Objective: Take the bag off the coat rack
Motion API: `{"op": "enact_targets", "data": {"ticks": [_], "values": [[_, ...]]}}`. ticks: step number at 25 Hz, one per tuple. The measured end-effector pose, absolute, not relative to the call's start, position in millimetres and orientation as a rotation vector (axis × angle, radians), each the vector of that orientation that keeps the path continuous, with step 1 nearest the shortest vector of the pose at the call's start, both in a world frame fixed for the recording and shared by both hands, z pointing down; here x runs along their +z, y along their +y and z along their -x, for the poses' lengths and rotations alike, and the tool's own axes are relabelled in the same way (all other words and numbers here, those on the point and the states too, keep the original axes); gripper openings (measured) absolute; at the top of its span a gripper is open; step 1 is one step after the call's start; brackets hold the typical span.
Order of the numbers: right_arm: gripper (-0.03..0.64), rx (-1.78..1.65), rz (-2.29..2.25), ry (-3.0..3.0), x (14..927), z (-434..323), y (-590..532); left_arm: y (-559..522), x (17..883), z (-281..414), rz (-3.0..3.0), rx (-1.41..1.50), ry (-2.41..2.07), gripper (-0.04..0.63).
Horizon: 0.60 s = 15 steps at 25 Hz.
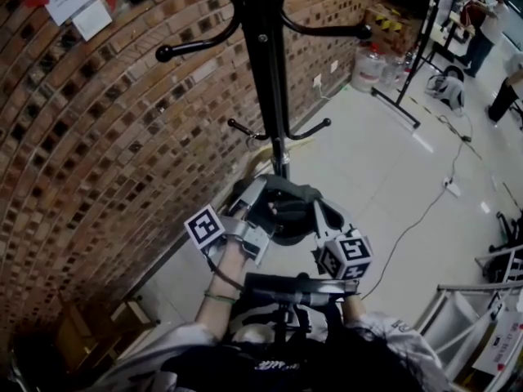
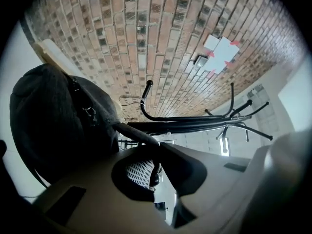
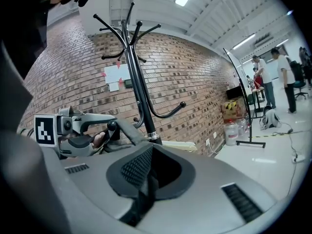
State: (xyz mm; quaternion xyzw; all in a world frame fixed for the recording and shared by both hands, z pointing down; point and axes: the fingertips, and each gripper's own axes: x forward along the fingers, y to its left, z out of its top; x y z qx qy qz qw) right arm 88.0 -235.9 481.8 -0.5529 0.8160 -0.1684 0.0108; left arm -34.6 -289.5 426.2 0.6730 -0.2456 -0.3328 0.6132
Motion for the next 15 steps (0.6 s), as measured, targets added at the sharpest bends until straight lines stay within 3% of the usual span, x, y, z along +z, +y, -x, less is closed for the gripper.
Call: {"op": "enact_targets", "data": {"ticks": [15], "values": [[0.000,-0.522,1.787,2.483,478.0,-112.6,-212.8,-242.0,422.7,21.4,-1.774,-0.584,-0.544,0.034]]}}
